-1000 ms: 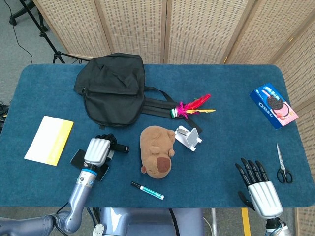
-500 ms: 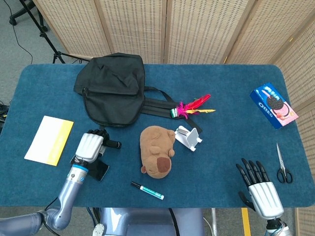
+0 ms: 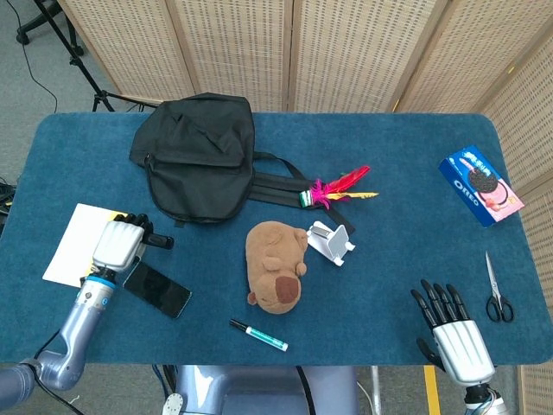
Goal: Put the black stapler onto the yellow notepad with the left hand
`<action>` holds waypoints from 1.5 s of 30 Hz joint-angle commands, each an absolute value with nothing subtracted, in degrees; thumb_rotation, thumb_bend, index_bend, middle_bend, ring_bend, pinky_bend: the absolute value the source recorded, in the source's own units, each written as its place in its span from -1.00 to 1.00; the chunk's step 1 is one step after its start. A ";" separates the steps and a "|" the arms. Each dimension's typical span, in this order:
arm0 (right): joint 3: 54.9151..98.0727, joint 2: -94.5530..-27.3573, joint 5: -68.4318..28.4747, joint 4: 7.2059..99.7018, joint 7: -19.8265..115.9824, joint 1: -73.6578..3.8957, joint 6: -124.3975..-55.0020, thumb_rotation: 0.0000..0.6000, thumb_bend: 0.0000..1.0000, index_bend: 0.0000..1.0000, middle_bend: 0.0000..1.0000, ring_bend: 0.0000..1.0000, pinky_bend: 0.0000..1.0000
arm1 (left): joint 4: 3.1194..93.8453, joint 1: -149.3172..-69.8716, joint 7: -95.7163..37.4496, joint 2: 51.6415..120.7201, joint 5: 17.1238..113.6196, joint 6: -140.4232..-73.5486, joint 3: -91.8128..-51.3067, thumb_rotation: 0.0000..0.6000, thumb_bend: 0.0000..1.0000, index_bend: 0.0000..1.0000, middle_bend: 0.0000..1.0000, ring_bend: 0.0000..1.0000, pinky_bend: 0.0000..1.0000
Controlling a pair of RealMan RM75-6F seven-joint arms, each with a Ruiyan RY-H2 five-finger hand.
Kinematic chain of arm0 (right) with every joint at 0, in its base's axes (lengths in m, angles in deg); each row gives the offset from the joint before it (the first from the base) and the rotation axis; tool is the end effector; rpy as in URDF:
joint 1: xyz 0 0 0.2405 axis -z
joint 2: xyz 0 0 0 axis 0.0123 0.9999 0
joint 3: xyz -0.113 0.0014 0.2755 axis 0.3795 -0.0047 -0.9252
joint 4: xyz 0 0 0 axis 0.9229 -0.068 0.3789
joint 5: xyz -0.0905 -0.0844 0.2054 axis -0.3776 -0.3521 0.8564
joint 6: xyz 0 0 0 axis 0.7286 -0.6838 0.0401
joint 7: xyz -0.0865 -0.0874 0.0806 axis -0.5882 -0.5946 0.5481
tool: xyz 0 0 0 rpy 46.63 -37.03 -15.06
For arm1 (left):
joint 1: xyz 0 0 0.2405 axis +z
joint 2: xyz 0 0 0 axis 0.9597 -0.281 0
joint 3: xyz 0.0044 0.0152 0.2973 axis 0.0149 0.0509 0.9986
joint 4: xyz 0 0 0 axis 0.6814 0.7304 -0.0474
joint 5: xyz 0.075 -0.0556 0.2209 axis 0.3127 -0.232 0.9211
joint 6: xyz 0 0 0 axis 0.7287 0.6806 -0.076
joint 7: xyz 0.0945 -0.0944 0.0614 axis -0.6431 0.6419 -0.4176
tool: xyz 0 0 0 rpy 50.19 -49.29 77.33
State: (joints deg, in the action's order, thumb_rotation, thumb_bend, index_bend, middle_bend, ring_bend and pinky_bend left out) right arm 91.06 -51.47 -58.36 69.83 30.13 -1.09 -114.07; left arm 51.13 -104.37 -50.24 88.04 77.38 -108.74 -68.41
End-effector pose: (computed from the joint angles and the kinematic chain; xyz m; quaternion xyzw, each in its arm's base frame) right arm -0.3257 -0.1277 0.0712 0.6889 -0.3167 0.3669 0.5390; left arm -0.2947 0.3526 0.0101 -0.7252 -0.2854 -0.3063 0.5466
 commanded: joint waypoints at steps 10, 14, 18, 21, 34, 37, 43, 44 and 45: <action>91.05 -51.55 -58.36 69.82 29.92 -1.04 -114.08 1.00 -0.33 -0.87 -1.00 -1.00 -1.00 | 44.88 -101.09 -43.46 83.42 79.26 -109.31 -66.84 1.00 -0.03 0.50 -0.22 -0.30 -0.19; 91.05 -51.70 -58.21 69.78 29.69 -1.07 -113.82 1.00 -0.33 -0.87 -1.00 -1.00 -1.00 | 42.91 -99.92 -41.11 82.07 79.34 -109.63 -66.78 1.00 -0.03 0.50 -0.22 -0.30 -0.19; 91.02 -51.76 -58.19 69.74 29.59 -1.06 -113.83 1.00 -0.33 -0.87 -1.00 -1.00 -1.00 | 41.67 -99.21 -39.51 81.39 79.75 -109.79 -66.60 1.00 -0.03 0.50 -0.22 -0.30 -0.19; 91.05 -51.78 -58.24 69.75 29.55 -1.06 -113.82 1.00 -0.33 -0.87 -1.00 -1.00 -1.00 | 40.57 -98.49 -38.28 81.21 80.01 -109.81 -66.32 1.00 -0.03 0.50 -0.22 -0.30 -0.19; 90.95 -51.74 -58.01 69.76 29.57 -1.03 -113.83 1.00 -0.33 -0.87 -1.00 -1.00 -1.00 | 33.80 -95.29 -35.45 82.65 80.61 -108.68 -64.25 1.00 -0.03 0.50 -0.22 -0.30 -0.19; 91.00 -51.83 -58.10 69.75 29.40 -1.04 -113.77 1.00 -0.33 -0.87 -1.00 -1.00 -1.00 | 31.54 -94.92 -34.31 83.33 80.78 -108.12 -64.20 1.00 -0.03 0.50 -0.22 -0.30 -0.19; 91.00 -51.89 -58.10 69.75 29.30 -1.03 -113.76 1.00 -0.33 -0.87 -1.00 -1.00 -1.00 | 29.63 -94.71 -33.15 84.36 81.17 -107.60 -64.28 1.00 -0.03 0.50 -0.22 -0.30 -0.19; 91.00 -51.90 -58.08 69.75 29.32 -1.02 -113.78 1.00 -0.33 -0.87 -1.00 -1.00 -1.00 | 29.31 -94.68 -32.98 84.63 81.25 -107.47 -64.28 1.00 -0.03 0.50 -0.22 -0.30 -0.19; 90.98 -51.91 -58.07 69.73 29.32 -1.00 -113.82 1.00 -0.33 -0.87 -1.00 -1.00 -1.00 | 28.93 -94.65 -32.88 84.97 81.37 -107.31 -64.26 1.00 -0.03 0.50 -0.22 -0.30 -0.19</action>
State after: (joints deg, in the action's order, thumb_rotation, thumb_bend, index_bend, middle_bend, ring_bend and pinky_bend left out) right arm 90.98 -51.90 -58.08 69.74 29.32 -1.01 -113.81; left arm 29.24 -94.71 -33.05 84.68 81.23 -107.49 -64.26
